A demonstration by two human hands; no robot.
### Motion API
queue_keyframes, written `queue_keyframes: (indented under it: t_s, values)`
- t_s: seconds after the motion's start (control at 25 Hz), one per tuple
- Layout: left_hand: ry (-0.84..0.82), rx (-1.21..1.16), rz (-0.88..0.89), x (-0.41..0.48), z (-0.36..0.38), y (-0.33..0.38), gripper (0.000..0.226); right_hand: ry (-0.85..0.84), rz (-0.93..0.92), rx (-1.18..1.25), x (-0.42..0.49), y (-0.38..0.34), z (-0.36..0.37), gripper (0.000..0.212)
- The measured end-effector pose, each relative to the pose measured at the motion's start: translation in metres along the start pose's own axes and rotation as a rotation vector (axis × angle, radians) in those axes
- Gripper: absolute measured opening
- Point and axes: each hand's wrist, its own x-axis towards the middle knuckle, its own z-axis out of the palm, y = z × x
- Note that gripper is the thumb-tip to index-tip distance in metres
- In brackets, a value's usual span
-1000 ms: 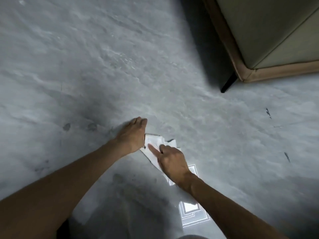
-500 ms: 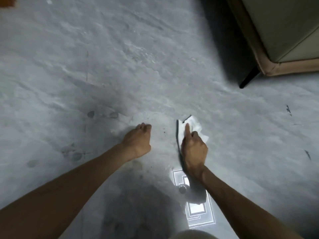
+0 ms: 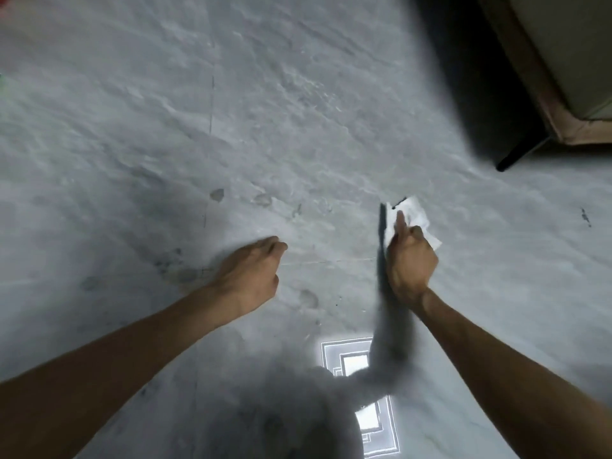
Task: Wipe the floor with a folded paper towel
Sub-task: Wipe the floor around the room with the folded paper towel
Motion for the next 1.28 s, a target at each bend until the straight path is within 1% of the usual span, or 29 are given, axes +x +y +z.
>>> queue_keyframes:
  t_s: [0.04,0.08,0.12,0.16,0.2,0.24,0.28,0.32,0.36,0.4,0.44,0.48,0.52,0.56,0.64,0.68,0.72,0.76,0.8,0.88,0.92,0.96,1.0,1.04,1.08,1.12,1.2,1.24,1.28]
  values:
    - [0.002,-0.003,-0.004,-0.003,0.007,-0.002,0.051,0.0,-0.176,0.01,-0.024,-0.024,0.009,0.049]
    - [0.005,-0.017,-0.011,-0.005,0.012,-0.003,0.052,-0.011,-0.413,0.011,-0.053,-0.04,0.017,0.052]
    - [0.003,-0.043,-0.027,-0.007,0.015,-0.003,0.055,-0.045,-0.699,-0.006,-0.077,-0.042,0.024,0.055]
    - [-0.001,-0.08,-0.052,-0.008,0.016,-0.001,0.057,-0.107,-0.931,-0.032,-0.085,-0.031,0.024,0.057]
    - [-0.003,-0.117,-0.08,-0.008,0.014,0.002,0.058,-0.122,-1.073,-0.049,-0.072,-0.014,0.016,0.057]
    - [0.005,-0.144,-0.102,-0.009,0.01,0.003,0.058,-0.077,-1.073,-0.097,-0.052,0.004,0.008,0.057]
    - [0.025,-0.155,-0.11,-0.011,0.007,0.003,0.057,-0.043,-0.908,-0.144,-0.032,0.022,0.0,0.057]
    - [0.054,-0.151,-0.106,-0.012,0.005,0.001,0.056,-0.01,-0.628,-0.16,-0.012,0.036,-0.008,0.057]
    - [0.082,-0.137,-0.104,-0.015,0.004,-0.002,0.056,0.009,-0.307,-0.14,0.003,0.045,-0.014,0.055]
    - [0.099,-0.125,-0.11,-0.019,0.005,-0.005,0.056,0.029,-0.034,-0.093,0.009,0.043,-0.015,0.052]
    - [0.103,-0.118,-0.129,-0.023,0.007,-0.009,0.055,0.049,0.094,-0.06,0.006,0.027,-0.012,0.05]
    - [0.101,-0.115,-0.15,-0.027,0.01,-0.013,0.055,0.024,0.071,-0.057,-0.003,0.002,-0.004,0.049]
    - [0.103,-0.113,-0.174,-0.031,0.012,-0.015,0.054,-0.02,-0.045,-0.029,-0.017,-0.03,0.004,0.05]
    - [0.115,-0.108,-0.201,-0.034,0.012,-0.016,0.054,-0.043,-0.253,0.005,-0.035,-0.058,0.011,0.053]
    - [0.179,-0.082,-0.256,-0.033,0.007,-0.022,0.052,-0.113,-0.848,0.026,-0.067,-0.086,0.02,0.059]
    - [0.209,-0.074,-0.278,-0.032,0.003,-0.026,0.051,-0.166,-1.138,0.025,-0.06,-0.081,0.019,0.06]
    - [0.225,-0.074,-0.299,-0.031,-0.001,-0.03,0.051,-0.192,-1.32,-0.003,-0.038,-0.071,0.013,0.058]
    - [0.225,-0.082,-0.326,-0.032,-0.004,-0.037,0.052,-0.18,-1.347,-0.061,-0.015,-0.059,0.01,0.055]
    - [0.217,-0.093,-0.349,-0.035,-0.005,-0.045,0.053,-0.158,-1.205,-0.105,0.006,-0.049,0.007,0.053]
    - [0.2,-0.123,-0.373,-0.044,-0.005,-0.061,0.054,-0.063,-0.655,-0.145,0.041,-0.047,0.007,0.054]
    - [0.199,-0.141,-0.371,-0.048,-0.004,-0.066,0.054,-0.028,-0.382,-0.109,0.051,-0.06,0.008,0.053]
    - [0.207,-0.16,-0.367,-0.052,-0.004,-0.07,0.054,-0.007,-0.211,-0.071,0.052,-0.083,0.009,0.052]
    - [0.221,-0.178,-0.367,-0.054,-0.004,-0.073,0.053,-0.018,-0.186,-0.058,0.045,-0.112,0.014,0.05]
    - [0.237,-0.193,-0.373,-0.055,-0.007,-0.077,0.053,-0.064,-0.276,-0.056,0.029,-0.145,0.018,0.05]
    - [0.249,-0.206,-0.388,-0.055,-0.009,-0.081,0.052,-0.105,-0.449,-0.041,0.007,-0.176,0.025,0.051]
    - [0.263,-0.215,-0.413,-0.057,-0.012,-0.087,0.051,-0.13,-0.68,-0.028,-0.021,-0.201,0.032,0.053]
    - [0.299,-0.235,-0.469,-0.06,-0.017,-0.103,0.05,-0.208,-1.237,-0.009,-0.064,-0.218,0.042,0.054]
    - [0.313,-0.249,-0.497,-0.061,-0.02,-0.11,0.05,-0.252,-1.45,-0.004,-0.053,-0.216,0.039,0.051]
    - [0.32,-0.266,-0.528,-0.063,-0.022,-0.117,0.052,-0.272,-1.54,-0.016,-0.029,-0.208,0.034,0.046]
